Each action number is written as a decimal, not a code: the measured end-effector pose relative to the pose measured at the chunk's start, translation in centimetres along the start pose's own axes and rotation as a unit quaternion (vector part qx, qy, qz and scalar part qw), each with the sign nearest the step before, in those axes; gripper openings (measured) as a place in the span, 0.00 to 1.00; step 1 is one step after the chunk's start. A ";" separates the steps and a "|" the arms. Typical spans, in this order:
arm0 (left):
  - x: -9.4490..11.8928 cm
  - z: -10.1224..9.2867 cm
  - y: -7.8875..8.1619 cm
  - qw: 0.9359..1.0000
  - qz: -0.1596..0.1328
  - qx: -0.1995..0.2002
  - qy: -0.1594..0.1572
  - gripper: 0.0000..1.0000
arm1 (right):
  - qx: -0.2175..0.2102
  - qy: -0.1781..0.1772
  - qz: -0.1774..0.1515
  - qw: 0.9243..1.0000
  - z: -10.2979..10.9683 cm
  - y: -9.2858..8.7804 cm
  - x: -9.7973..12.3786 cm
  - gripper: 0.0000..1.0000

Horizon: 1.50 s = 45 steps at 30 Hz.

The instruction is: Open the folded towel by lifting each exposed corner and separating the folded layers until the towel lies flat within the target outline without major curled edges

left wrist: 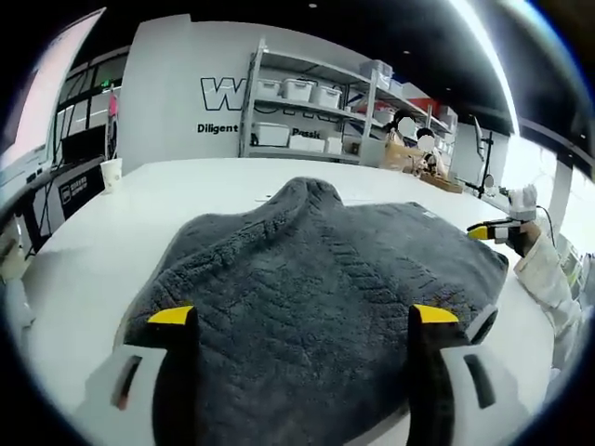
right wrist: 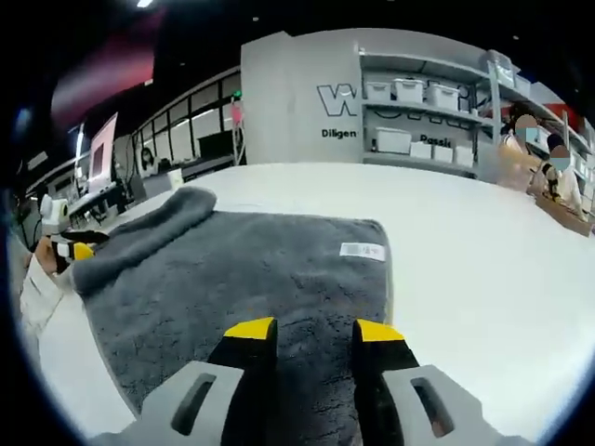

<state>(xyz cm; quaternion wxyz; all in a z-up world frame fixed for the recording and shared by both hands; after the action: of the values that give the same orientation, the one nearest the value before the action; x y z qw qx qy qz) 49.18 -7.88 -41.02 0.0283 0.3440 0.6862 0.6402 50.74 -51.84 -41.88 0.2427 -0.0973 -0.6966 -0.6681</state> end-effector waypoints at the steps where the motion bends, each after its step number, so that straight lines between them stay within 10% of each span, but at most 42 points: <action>1: 0.0 0.0 0.0 1.000 0.001 0.000 0.000 0.92 | 0.004 0.001 0.003 1.000 0.1 -0.1 -0.1 0.23; 20: -0.1 0.1 -0.4 1.000 0.011 -0.002 0.001 0.90 | 0.058 -0.014 0.034 0.998 -0.6 -1.6 -0.5 0.00; 45: -0.3 0.5 -1.5 0.999 0.034 0.005 0.006 0.89 | 0.057 -0.014 0.037 0.998 -0.9 -1.8 0.0 0.00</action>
<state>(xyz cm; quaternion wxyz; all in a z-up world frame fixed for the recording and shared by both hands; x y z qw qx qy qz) 48.96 -7.52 -42.53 0.0010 0.3639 0.6771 0.6396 50.09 -52.88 -43.52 0.2625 -0.1181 -0.7327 -0.6167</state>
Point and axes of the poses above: the point that each gripper's makers call its tool centre point, and the gripper's own axes: x roughly backward along the fingers, z roughly to its left, y roughly out of its top, the point moved 1 cm from there along x, roughly backward along the fingers, and after that the axes turned 6 degrees about -y, right-handed, at the moved point
